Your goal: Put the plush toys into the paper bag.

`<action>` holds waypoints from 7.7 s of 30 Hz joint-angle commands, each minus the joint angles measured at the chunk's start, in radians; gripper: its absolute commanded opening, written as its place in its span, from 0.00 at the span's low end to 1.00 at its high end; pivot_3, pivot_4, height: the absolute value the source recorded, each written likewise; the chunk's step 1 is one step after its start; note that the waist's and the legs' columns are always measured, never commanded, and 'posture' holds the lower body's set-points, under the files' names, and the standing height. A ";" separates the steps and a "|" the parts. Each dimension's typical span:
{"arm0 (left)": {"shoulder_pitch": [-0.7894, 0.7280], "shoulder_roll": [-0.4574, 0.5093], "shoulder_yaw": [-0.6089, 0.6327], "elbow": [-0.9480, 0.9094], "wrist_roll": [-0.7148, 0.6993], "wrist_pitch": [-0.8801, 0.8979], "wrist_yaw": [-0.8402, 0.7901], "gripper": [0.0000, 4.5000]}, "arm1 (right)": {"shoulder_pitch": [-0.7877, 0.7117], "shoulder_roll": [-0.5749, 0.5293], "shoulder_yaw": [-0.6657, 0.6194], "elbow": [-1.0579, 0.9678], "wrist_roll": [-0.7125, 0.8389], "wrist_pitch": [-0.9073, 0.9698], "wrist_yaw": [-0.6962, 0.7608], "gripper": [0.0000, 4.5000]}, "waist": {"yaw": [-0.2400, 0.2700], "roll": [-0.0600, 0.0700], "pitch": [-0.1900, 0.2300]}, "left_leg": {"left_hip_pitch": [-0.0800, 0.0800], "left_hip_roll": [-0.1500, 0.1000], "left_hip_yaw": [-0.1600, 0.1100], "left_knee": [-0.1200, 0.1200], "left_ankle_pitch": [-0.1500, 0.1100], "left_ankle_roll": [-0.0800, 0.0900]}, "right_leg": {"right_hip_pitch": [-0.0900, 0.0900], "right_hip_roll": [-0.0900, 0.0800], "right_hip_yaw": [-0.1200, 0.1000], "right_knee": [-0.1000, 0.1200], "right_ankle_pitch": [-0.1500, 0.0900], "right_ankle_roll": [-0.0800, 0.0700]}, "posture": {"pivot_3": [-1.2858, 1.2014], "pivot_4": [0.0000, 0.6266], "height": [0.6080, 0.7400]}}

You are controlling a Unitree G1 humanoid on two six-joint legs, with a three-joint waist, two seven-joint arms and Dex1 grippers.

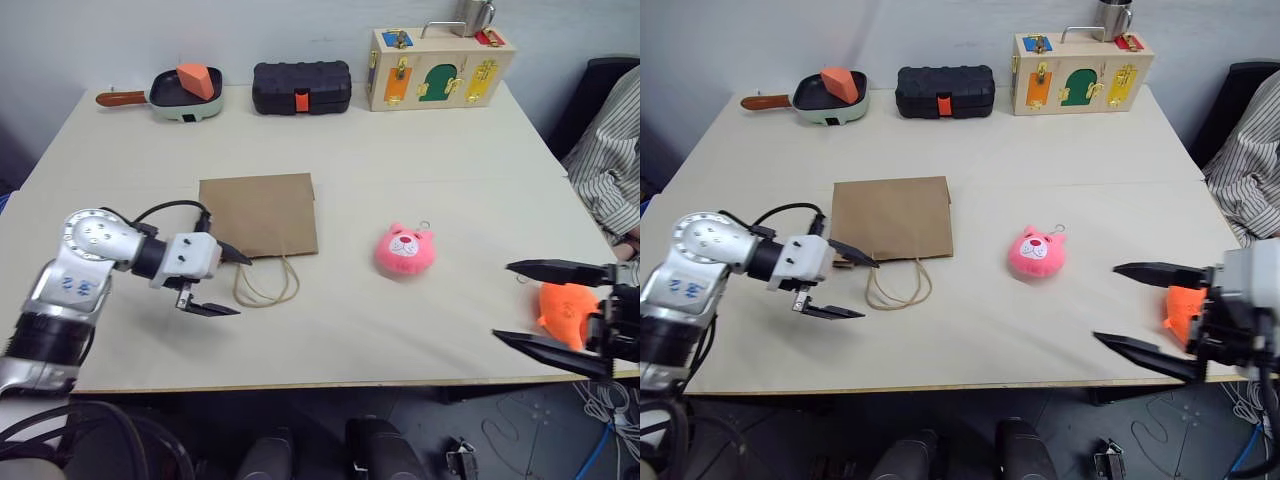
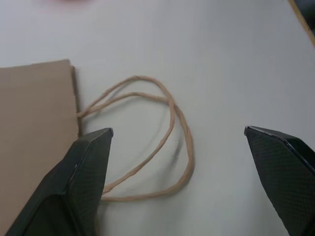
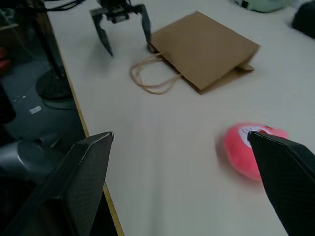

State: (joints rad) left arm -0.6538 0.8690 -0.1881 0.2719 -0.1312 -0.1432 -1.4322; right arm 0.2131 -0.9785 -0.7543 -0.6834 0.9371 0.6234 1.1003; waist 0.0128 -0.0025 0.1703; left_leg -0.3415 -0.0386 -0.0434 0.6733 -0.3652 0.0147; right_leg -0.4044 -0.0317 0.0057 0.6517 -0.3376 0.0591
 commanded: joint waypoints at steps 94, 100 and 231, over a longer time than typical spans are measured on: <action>-0.293 -0.254 0.273 -0.260 -0.469 0.960 0.433 0.00 | -0.881 0.804 1.107 1.092 -0.973 -0.275 -0.431 0.00 | -0.070 0.000 -0.002 | -0.025 -0.002 -0.006 0.026 0.000 -0.004 | -0.026 -0.001 -0.003 0.027 0.001 0.002 | 0.52 0.24 1.00; -0.432 -0.277 0.387 -0.152 -0.576 1.053 0.491 0.00 | -0.873 0.787 1.105 1.091 -0.994 -0.239 -0.435 0.00 | -0.068 0.000 -0.002 | -0.027 -0.003 -0.007 0.027 0.000 -0.004 | -0.026 -0.001 -0.003 0.026 0.001 0.002 | 0.52 0.24 1.00; -0.193 -0.249 0.239 -0.306 -0.470 0.887 0.396 0.00 | -1.007 0.952 0.977 0.951 -0.668 -0.106 -0.447 0.62 | -0.076 0.003 -0.003 | -0.031 -0.002 -0.005 0.025 0.001 -0.005 | -0.036 0.000 0.000 0.031 0.001 0.002 | 0.52 0.24 1.00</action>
State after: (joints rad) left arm -0.8454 0.6076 0.0264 0.0071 -0.5846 0.7513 -1.0359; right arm -0.7985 -0.0217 0.2515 0.3462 0.2374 0.5048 0.6398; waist -0.0630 0.0001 0.1672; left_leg -0.3724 -0.0411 -0.0487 0.6984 -0.3639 0.0097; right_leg -0.4403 -0.0320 0.0059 0.6822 -0.3364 0.0611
